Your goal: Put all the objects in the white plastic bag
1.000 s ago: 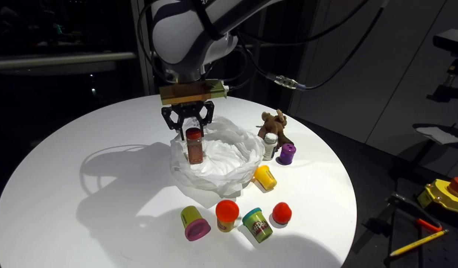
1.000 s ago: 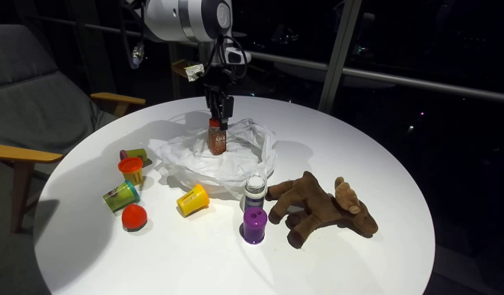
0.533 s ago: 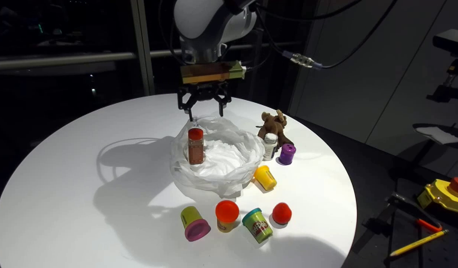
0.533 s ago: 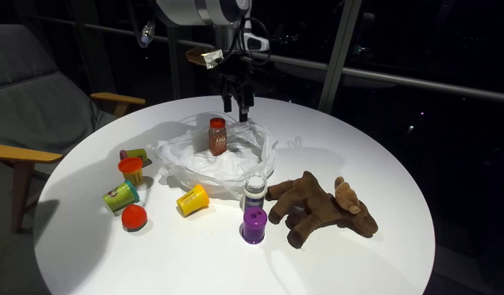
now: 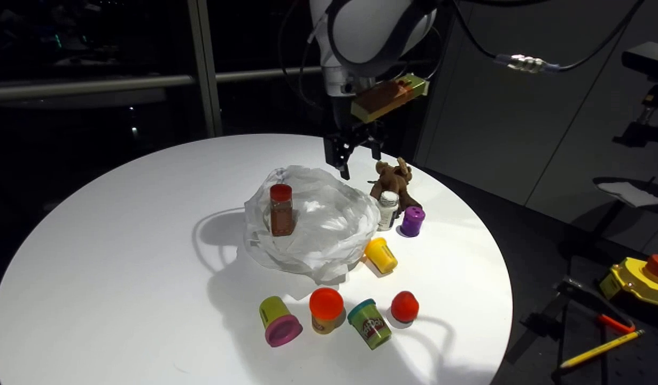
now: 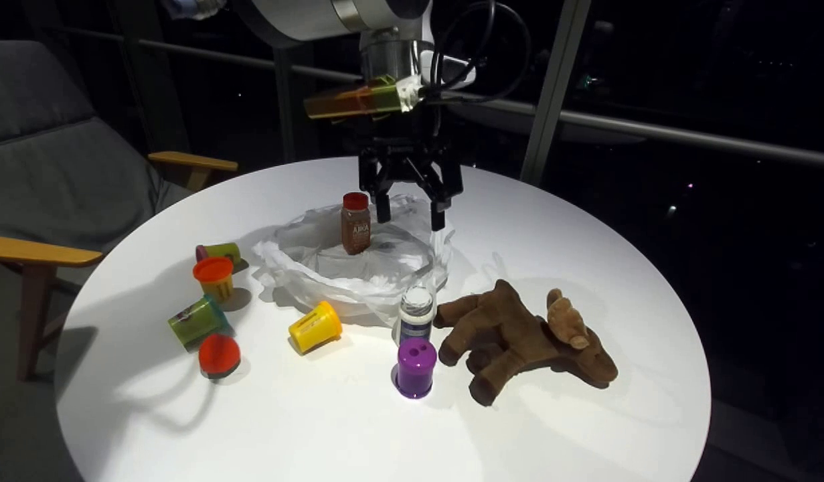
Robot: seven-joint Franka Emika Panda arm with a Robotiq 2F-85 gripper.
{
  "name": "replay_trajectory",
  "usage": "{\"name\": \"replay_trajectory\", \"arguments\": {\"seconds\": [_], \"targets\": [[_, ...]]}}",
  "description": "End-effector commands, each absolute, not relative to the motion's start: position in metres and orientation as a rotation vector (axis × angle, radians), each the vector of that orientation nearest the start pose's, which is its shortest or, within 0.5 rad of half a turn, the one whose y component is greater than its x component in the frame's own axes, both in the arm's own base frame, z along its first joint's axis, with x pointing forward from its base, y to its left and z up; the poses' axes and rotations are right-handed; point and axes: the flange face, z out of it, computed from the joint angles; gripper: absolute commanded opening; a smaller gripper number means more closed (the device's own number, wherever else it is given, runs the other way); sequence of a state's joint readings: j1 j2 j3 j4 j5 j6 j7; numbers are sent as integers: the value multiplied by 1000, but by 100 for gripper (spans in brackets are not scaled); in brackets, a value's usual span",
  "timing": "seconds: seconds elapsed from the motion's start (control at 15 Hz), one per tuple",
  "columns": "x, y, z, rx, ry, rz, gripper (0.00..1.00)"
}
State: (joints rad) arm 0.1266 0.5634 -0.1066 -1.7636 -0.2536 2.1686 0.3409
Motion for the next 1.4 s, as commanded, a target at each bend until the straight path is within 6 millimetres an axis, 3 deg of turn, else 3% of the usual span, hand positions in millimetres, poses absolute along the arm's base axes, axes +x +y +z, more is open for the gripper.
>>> {"name": "replay_trajectory", "arguments": {"seconds": [0.0, 0.33, 0.53, 0.8, 1.33], "targets": [[596, -10, 249, -3429, -10, 86, 100], [557, -43, 228, -3303, 180, 170, 100], [548, -55, 211, -3227, 243, 230, 100], [556, -51, 204, -3153, 255, 250, 100], [578, -43, 191, -3229, 314, 209, 100]]}}
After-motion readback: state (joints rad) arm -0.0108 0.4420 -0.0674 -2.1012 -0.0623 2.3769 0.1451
